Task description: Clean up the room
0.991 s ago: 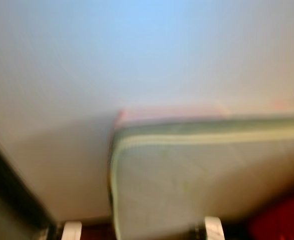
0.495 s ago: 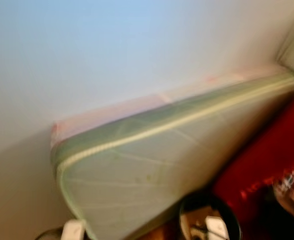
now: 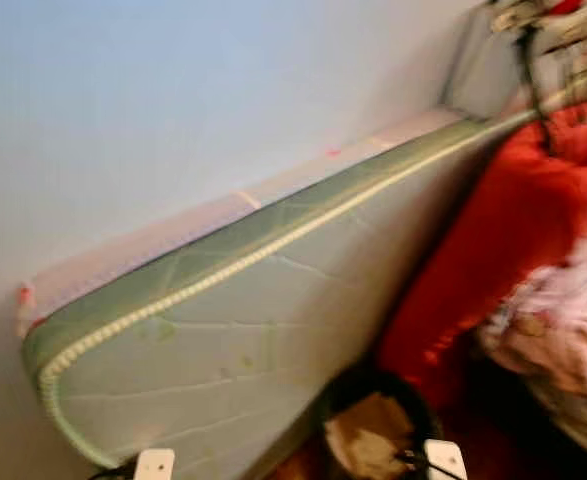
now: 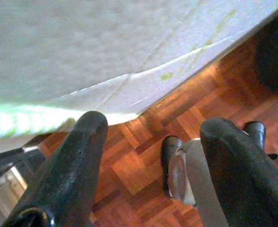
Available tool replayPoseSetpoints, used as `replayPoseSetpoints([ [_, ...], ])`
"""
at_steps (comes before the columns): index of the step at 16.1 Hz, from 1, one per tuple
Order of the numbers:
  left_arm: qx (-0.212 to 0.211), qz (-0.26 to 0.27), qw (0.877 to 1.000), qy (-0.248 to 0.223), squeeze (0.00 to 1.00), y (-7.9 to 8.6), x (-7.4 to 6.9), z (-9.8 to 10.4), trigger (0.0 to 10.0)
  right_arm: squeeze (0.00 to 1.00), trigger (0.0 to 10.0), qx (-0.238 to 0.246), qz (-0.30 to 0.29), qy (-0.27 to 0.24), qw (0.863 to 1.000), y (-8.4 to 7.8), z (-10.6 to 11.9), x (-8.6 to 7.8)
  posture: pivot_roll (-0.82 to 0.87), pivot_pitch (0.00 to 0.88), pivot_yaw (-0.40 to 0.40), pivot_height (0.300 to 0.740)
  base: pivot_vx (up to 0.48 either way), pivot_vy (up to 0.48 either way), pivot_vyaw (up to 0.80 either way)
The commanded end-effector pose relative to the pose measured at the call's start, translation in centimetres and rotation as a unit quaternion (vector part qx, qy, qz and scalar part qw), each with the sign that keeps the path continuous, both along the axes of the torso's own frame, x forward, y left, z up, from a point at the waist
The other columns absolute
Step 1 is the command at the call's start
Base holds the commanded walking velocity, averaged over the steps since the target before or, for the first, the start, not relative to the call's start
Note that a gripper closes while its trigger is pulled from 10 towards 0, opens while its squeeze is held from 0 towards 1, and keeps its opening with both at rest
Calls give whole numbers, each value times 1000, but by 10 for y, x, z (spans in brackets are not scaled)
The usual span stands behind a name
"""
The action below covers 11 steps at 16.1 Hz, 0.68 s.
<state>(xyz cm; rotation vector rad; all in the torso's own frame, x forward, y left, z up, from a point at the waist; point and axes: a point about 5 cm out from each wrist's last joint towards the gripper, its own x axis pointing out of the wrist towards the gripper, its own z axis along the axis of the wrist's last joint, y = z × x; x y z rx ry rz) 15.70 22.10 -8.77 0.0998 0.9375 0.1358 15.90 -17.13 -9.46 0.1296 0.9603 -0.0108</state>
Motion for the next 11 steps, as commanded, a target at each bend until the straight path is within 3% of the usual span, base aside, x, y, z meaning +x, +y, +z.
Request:
replayPoseSetpoints([
  [1,-27,-18,999,-10,0,-18,29,8,10000,0,10000,-18,-31,32,999,-3,2,11,88,0,-6,740,0,0,-781],
  [6,-31,-13,999,-16,0,-22,30,8,10000,0,10000,-17,-40,25,999,-5,3,12,72,0,-4,740,0,0,0],
  [10,-13,-22,1000,-10,0,-14,28,8,10000,0,10000,-29,-42,33,998,-7,2,10,58,0,-6,740,0,-71,0],
  [11,-12,-21,1000,-10,0,-13,28,8,10000,0,10000,-29,-45,34,998,-8,2,10,55,0,-7,740,0,-244,-781],
])
